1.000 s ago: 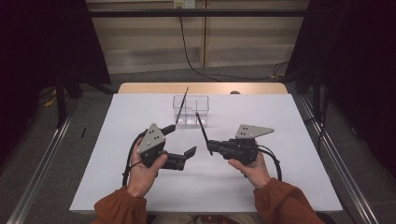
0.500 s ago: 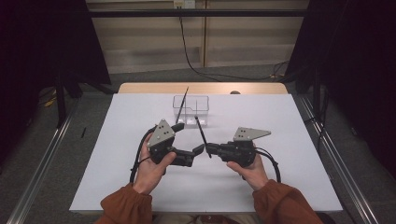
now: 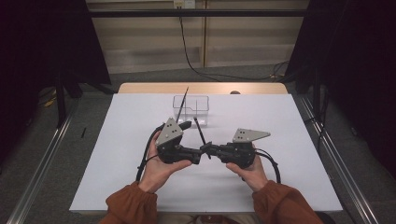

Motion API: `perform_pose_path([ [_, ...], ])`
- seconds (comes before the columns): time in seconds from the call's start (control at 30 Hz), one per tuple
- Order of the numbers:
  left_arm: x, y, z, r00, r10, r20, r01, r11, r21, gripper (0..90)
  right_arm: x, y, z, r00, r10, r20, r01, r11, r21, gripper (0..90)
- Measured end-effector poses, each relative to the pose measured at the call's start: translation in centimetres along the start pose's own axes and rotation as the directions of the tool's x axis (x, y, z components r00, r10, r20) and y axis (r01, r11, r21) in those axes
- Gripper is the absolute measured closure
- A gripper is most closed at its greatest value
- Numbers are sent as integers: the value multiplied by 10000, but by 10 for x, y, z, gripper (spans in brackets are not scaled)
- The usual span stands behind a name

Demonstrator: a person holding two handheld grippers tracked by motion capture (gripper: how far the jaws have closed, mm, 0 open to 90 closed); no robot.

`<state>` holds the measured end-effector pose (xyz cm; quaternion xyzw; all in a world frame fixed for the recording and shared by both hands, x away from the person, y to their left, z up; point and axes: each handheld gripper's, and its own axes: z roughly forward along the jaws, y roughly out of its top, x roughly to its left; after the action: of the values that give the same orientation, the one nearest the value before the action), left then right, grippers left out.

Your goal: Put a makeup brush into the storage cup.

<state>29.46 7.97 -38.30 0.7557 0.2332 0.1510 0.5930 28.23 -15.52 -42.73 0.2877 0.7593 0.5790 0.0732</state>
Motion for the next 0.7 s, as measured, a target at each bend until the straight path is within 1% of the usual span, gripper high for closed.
perform_pose_path([
  [0.1, 2, 1, 3, 10000, -1, -69, 1, 10000, 84, 70, 0, 0, -1, 10000, 5, -22, -5, 10000, -2, 847],
  [0.13, 2, 1, 4, 10000, -77, -25, 77, 9999, 97, 89, 0, 0, -1, 10000, 19, -27, -19, 10000, -13, 847],
  [0.2, 1, 2, 5, 9990, -345, 270, 347, 9994, -72, 132, 0, 0, -1, 10000, 18, 20, -18, 10000, -24, 847],
  [0.27, -1, 4, 3, 9998, -166, 133, 167, 9998, -83, 199, -1, 0, -1, 10000, 56, 54, -56, 10000, 18, 846],
  [0.3, -1, 4, 3, 9998, -172, 41, 172, 9998, -104, 239, -2, -1, -1, 10000, 30, 83, -31, 10000, 32, 847],
  [0.33, -1, 3, 4, 9998, -201, 14, 201, 9997, -98, 264, -2, -1, -1, 9999, 105, 58, -105, 9999, 55, 847],
  [0.4, 0, 2, 4, 9991, -418, 18, 418, 9990, -178, 303, -2, -1, 0, 9999, 121, 39, -122, 9999, 42, 847],
  [0.43, 2, 1, 5, 9991, -426, 0, 426, 9988, -224, 331, -2, -1, 0, 10000, 95, 13, -95, 9999, 36, 847],
  [0.5, 3, 0, 5, 9981, -600, -156, 595, 9978, -281, 356, -2, -1, 0, 10000, 89, -10, -89, 10000, -1, 847],
  [0.53, 5, 0, 5, 9968, -803, -22, 802, 9964, -266, 397, -1, -1, 0, 10000, 73, -12, -73, 10000, -2, 847],
  [0.57, 6, 0, 5, 9957, -923, -91, 922, 9956, -185, 437, -1, -1, 0, 10000, 68, 4, -68, 10000, -2, 846],
  [0.6, 6, 0, 5, 9958, -911, -96, 910, 9958, -120, 444, -1, -1, 0, 10000, 82, 16, -82, 10000, 3, 847],
  [0.63, 6, 0, 5, 9958, -917, 19, 917, 9958, -59, 473, -2, -1, 0, 10000, 71, 27, -70, 10000, -6, 847],
  [0.67, 6, -1, 5, 9957, -928, 37, 928, 9957, -55, 515, -2, -1, 0, 10000, 80, 39, -80, 10000, -14, 847],
  [0.7, 7, -1, 5, 9950, -992, 94, 993, 9950, -61, 539, -2, -1, 0, 10000, 85, 37, -85, 10000, -20, 847],
])
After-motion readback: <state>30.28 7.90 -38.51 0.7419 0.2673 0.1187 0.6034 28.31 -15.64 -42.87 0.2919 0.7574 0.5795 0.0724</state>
